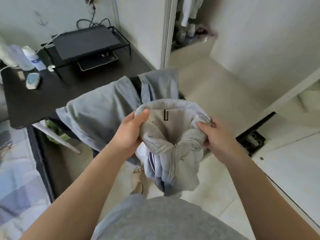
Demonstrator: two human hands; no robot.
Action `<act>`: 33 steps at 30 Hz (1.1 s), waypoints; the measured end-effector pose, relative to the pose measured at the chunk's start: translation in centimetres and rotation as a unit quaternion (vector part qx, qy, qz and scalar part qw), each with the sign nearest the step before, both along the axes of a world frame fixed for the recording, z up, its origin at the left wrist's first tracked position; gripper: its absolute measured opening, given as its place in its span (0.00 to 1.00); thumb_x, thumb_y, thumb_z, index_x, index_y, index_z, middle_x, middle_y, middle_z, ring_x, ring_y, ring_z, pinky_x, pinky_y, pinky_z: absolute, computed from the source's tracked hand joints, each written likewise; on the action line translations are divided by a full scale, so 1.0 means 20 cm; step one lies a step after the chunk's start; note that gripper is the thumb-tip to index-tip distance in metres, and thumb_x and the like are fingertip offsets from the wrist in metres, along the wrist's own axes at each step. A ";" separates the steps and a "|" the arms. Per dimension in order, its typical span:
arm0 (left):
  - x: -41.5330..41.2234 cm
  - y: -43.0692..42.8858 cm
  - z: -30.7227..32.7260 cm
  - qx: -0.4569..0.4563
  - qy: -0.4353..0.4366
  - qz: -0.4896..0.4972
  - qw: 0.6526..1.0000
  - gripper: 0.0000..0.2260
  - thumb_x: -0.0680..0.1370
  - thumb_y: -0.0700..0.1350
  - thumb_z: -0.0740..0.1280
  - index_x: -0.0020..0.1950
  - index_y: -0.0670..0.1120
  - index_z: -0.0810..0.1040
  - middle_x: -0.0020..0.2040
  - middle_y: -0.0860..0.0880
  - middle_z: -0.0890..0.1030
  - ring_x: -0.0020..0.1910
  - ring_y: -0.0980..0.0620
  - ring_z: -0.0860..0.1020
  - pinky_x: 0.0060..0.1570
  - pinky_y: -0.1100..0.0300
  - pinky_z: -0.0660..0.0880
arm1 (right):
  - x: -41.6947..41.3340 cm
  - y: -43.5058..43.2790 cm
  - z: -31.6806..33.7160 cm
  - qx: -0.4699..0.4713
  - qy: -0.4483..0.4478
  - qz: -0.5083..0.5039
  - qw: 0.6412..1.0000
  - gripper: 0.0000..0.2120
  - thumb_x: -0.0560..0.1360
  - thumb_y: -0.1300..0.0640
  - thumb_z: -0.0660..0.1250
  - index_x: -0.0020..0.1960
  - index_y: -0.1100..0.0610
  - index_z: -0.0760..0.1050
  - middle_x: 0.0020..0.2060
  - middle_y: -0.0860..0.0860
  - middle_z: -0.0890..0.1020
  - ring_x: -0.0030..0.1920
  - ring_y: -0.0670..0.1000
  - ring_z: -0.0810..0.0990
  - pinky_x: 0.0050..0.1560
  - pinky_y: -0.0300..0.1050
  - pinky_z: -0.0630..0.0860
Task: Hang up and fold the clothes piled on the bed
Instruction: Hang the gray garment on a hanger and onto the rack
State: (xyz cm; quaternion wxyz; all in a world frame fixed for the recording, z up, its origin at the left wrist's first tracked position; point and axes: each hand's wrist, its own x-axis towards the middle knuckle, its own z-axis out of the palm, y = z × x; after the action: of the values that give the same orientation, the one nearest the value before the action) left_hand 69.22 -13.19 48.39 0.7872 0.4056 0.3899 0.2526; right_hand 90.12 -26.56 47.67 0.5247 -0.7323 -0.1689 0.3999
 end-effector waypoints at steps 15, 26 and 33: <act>1.11 0.97 0.77 0.216 -0.036 -0.180 0.959 0.04 0.77 0.40 0.70 0.50 0.41 0.82 0.43 0.39 0.83 0.40 0.44 0.84 0.40 0.52 0.80 | 0.56 0.58 0.91 0.191 -0.171 -0.255 0.932 0.18 0.75 0.57 0.72 0.51 0.74 0.76 0.40 0.63 0.80 0.42 0.56 0.79 0.44 0.53 0.76; 1.85 1.25 1.76 0.337 -0.169 -0.220 0.899 0.04 0.77 0.39 0.68 0.44 0.43 0.82 0.39 0.43 0.83 0.33 0.49 0.82 0.33 0.58 0.76 | 1.00 0.84 1.85 0.262 -0.315 -0.350 0.843 0.06 0.75 0.61 0.72 0.45 0.64 0.79 0.39 0.60 0.78 0.42 0.57 0.77 0.46 0.53 0.73; 2.22 1.26 2.37 0.353 -0.204 -0.197 0.892 0.04 0.77 0.39 0.66 0.50 0.42 0.79 0.43 0.42 0.81 0.40 0.45 0.80 0.43 0.52 0.76 | 1.31 0.87 2.43 0.193 -0.448 -0.373 0.789 0.08 0.74 0.60 0.72 0.40 0.59 0.74 0.34 0.56 0.70 0.32 0.51 0.69 0.28 0.41 0.62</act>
State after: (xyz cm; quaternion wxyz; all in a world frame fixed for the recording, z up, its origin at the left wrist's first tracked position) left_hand 113.57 11.94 95.83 0.6880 0.6646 0.0179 0.2909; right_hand 116.28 -9.11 96.32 0.6285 -0.7191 -0.1726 -0.2409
